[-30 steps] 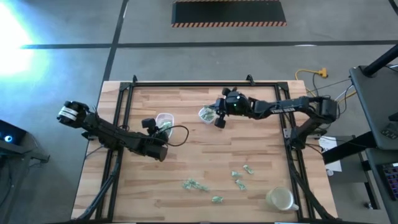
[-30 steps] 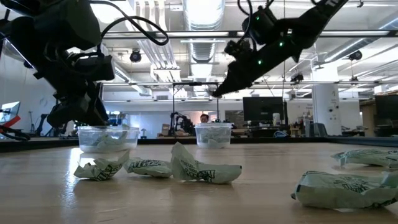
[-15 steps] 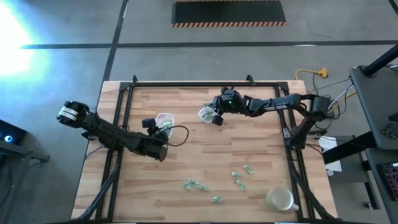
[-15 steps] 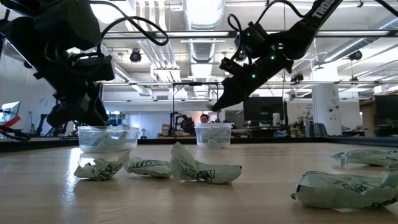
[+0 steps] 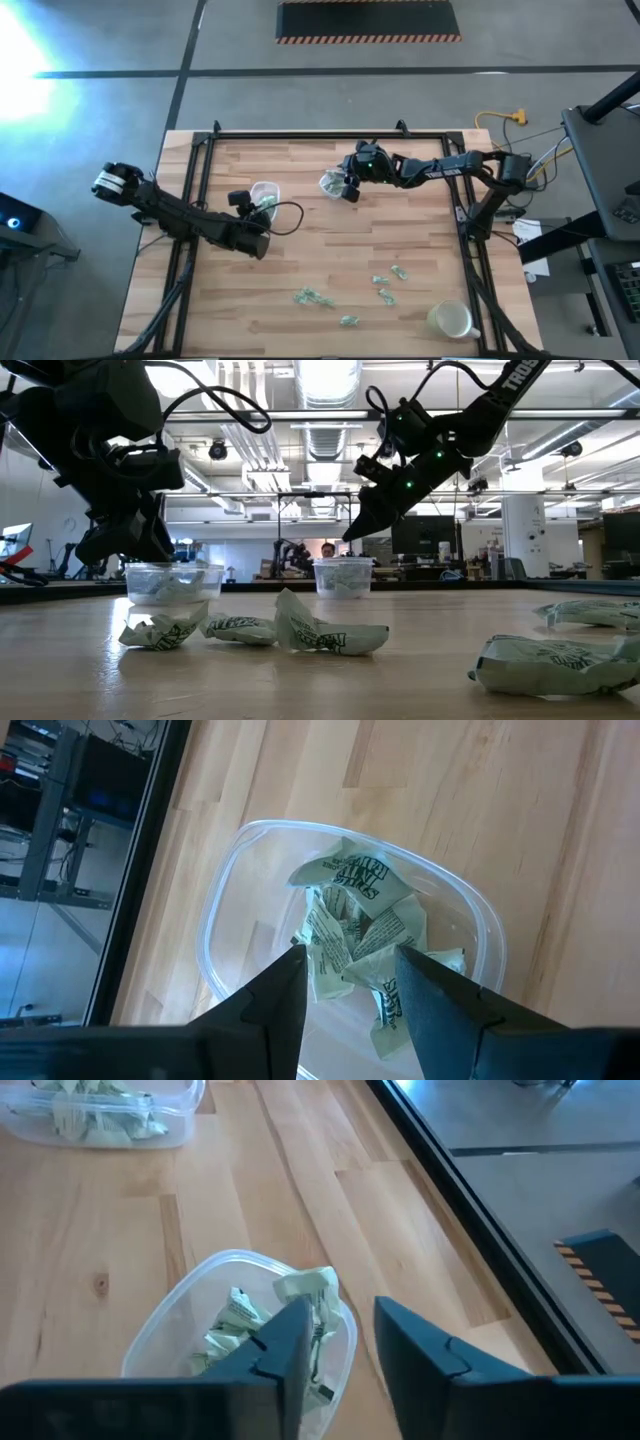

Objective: Pick and place items into bin
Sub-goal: Put the stevia packet into the large transparent container

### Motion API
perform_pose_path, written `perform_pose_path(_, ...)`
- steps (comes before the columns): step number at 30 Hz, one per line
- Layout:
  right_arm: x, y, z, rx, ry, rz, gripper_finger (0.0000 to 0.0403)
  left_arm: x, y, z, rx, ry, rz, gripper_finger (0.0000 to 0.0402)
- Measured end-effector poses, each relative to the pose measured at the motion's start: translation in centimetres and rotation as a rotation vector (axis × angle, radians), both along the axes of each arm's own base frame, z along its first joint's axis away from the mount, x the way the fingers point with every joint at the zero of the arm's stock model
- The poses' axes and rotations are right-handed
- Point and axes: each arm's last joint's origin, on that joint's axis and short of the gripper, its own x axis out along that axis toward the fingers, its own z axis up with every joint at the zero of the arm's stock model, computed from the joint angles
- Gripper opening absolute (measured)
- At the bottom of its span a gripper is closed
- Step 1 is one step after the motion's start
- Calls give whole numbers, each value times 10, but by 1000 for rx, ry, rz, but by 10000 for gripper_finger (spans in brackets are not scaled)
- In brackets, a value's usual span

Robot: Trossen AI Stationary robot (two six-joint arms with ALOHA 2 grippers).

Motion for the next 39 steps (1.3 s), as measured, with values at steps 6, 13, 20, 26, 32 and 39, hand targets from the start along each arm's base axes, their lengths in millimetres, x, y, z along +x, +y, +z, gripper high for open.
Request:
perform_pose_path(6,-2,2,12,-51,-12,31,148,0,0,0,0,0,0,138)
perform_pose_path(13,-10,24,40,-77,-25,98,151,2,-2,2,-28,-3,-7,138)
perform_pose_path(20,-23,51,56,-69,38,185,137,17,-12,16,-224,-44,-70,138)
perform_pose_path(26,-27,62,64,-72,34,216,128,28,-25,23,-252,-83,-267,136)
perform_pose_path(32,-28,62,64,-75,38,217,125,26,-23,23,-181,-76,-243,136)
perform_pose_path(39,-28,62,63,-72,45,217,127,25,-23,26,-146,-90,-234,136)
